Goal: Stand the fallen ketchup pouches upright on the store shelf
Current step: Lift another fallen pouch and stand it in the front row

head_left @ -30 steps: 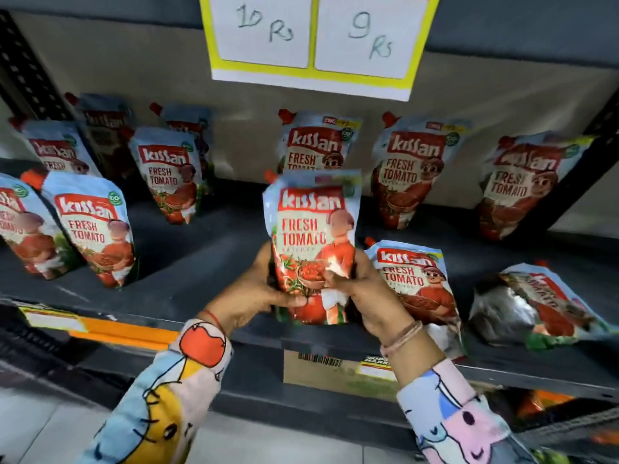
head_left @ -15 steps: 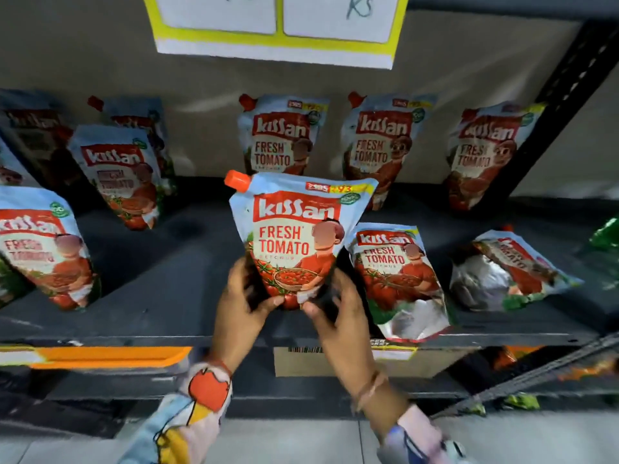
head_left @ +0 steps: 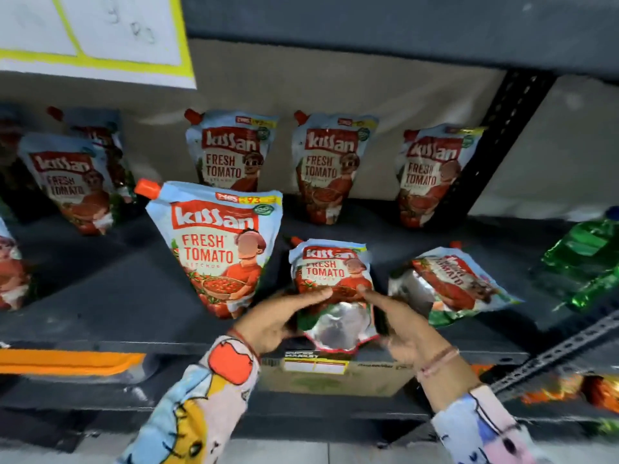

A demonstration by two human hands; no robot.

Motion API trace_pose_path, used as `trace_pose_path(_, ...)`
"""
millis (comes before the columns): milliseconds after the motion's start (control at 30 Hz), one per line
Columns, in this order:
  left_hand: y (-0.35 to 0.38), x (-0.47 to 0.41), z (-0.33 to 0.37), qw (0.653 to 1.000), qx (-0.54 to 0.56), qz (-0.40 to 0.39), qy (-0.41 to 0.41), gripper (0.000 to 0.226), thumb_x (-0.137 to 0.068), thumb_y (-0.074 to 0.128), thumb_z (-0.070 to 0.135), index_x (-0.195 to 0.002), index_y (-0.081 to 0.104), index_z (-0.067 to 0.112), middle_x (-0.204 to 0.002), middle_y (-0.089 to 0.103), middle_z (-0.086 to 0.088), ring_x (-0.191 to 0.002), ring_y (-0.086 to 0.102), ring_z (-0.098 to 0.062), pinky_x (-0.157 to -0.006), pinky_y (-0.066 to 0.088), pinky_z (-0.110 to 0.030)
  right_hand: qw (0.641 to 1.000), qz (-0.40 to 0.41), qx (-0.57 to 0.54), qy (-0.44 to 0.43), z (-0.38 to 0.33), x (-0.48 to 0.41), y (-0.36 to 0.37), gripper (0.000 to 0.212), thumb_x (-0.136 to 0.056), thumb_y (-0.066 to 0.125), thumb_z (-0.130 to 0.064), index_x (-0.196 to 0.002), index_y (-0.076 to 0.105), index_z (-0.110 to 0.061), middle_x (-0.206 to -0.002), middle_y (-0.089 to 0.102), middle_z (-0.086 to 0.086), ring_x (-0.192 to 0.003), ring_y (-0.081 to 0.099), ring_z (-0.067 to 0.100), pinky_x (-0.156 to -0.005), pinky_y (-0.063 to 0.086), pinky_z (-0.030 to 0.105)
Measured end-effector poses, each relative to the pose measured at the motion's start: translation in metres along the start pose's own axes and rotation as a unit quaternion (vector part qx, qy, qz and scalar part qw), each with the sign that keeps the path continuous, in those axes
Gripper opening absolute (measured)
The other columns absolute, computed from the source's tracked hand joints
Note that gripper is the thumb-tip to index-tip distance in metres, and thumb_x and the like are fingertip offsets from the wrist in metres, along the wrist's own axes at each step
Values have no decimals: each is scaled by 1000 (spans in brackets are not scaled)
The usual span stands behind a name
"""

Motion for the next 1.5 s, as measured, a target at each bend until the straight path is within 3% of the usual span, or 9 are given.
trace_pose_path(167,3,-7,4,996,-61,-52,39,60,-53,79,16,-109,59,21,-107,71,0,-103,63,-14,-91,48,-27,987,-145,38,-52,-17,1,-11,46,-78,55,11,-122,48,3,-118,58,22,-104,59,29,-95,49,38)
trace_pose_path(367,-5,-25,9,959,-189,59,205,82,-52,80,-8,-106,41,40,-108,53,23,-100,48,11,-76,44,-3,932,-107,123,-325,-13,-21,-3,69,-68,62,19,-114,43,-29,-110,60,-7,-96,61,-3,-82,53,18)
trace_pose_path(600,-17,-26,-15,949,-227,97,194,89,-57,82,6,-124,29,31,-131,44,4,-126,40,-19,-108,33,-39,890,-10,203,-407,16,-16,-1,64,-72,72,-5,-114,39,-41,-116,53,-18,-108,53,-8,-88,44,11)
trace_pose_path(767,28,28,-75,793,-383,347,324,38,-70,66,37,-95,57,10,-85,57,-9,-81,53,-17,-70,49,-31,843,226,185,-452,76,34,-41,57,-70,75,-29,-118,45,-34,-113,50,-5,-100,53,-1,-81,45,7)
trace_pose_path(900,105,10,-75,854,-386,176,300,46,-82,47,56,-111,56,21,-108,62,-3,-100,53,-7,-88,45,-26,870,354,-11,-343,48,33,-91,36,-77,67,-13,-105,46,-24,-113,52,25,-91,61,11,-77,51,16)
trace_pose_path(1033,156,-49,-20,952,-179,187,162,67,-86,40,52,-139,28,13,-148,35,-12,-135,32,-23,-113,24,-35,948,236,-147,-155,-1,12,-113,36,-83,62,-18,-113,46,-6,-106,59,19,-82,59,26,-54,57,29)
trace_pose_path(1200,152,-81,-6,983,-73,165,42,56,-81,46,58,-103,66,11,-115,67,-17,-107,60,-30,-99,43,-41,984,134,-109,-38,-28,8,-138,18,-80,65,-15,-96,58,-13,-78,65,7,-64,64,21,-38,53,26)
trace_pose_path(1333,144,-77,-16,996,-4,-46,-71,18,-73,67,34,-81,70,18,-67,75,5,-64,69,-10,-65,54,-25,998,17,-44,-52,-38,6,-155,41,-75,62,4,-113,56,-8,-85,71,9,-69,68,21,-65,58,37)
trace_pose_path(1500,136,-71,-20,996,-49,-60,49,35,-75,64,4,-108,59,16,-94,72,0,-90,65,-13,-79,52,-26,978,-17,45,-204,-60,5,-144,66,-69,60,19,-127,42,-6,-109,61,12,-99,59,25,-82,53,34)
Point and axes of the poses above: each hand's wrist, its own x-axis away from the middle knuckle, its own y-axis out of the palm, z = x × y, the point moved 1 cm from there along -x, towards the middle knuckle
